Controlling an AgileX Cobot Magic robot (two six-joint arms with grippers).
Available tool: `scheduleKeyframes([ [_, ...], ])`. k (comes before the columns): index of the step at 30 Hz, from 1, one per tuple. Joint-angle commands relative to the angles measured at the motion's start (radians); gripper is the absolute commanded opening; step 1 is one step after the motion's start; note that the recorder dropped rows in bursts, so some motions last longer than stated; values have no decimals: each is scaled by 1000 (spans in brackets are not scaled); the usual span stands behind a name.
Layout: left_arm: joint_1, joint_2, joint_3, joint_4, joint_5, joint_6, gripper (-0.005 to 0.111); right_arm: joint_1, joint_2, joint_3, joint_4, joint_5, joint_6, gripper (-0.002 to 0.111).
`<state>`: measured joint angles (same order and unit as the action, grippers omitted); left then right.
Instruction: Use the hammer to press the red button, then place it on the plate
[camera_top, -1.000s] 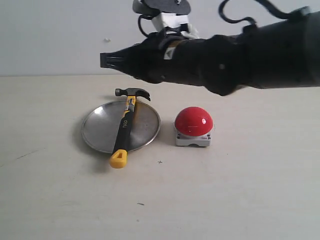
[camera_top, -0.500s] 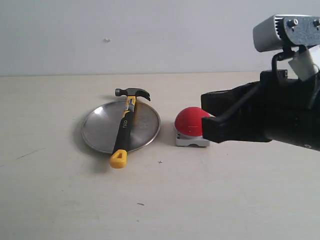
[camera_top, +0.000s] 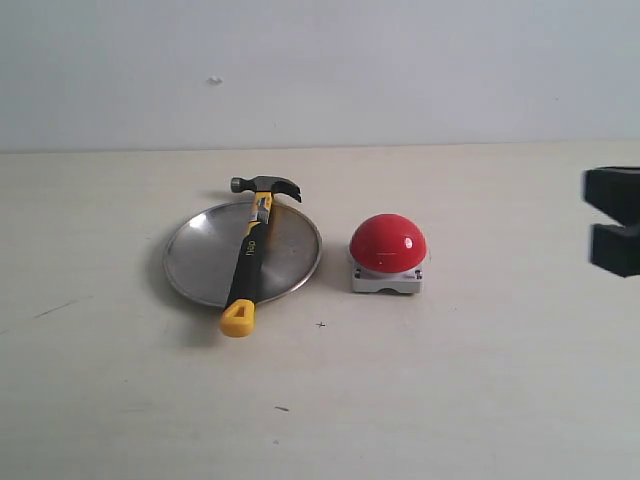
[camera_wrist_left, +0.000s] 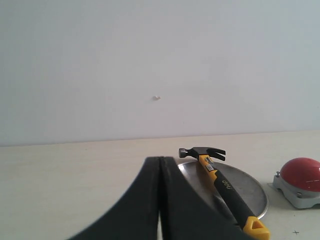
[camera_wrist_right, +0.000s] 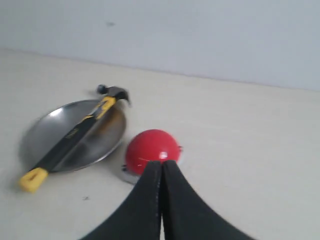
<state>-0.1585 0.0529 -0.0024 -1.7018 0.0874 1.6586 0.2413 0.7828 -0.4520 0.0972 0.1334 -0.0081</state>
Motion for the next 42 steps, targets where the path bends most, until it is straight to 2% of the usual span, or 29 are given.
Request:
scheduleKeyframes([
  [1, 2, -8, 2, -3, -4, -6, 0, -196, -203, 132, -3, -26, -6, 0],
  [5, 2, -8, 2, -3, -4, -6, 0, -431, -492, 308, -51, -24, -161, 0],
  [7, 2, -8, 2, -3, -4, -6, 0, -503, -577, 356, -51, -21, -139, 0],
  [11, 2, -8, 2, -3, -4, -6, 0, -582, -650, 409, -48, 34, -120, 0],
  [21, 2, -8, 2, -3, -4, -6, 0, -589, -783, 438, -46, 149, -120, 0],
  [29, 2, -8, 2, -3, -4, -6, 0, -589, -783, 438, -42, 225, -119, 0],
  [42, 2, -8, 2, -3, -4, -6, 0, -589, -783, 436, -44, 229, -121, 0],
])
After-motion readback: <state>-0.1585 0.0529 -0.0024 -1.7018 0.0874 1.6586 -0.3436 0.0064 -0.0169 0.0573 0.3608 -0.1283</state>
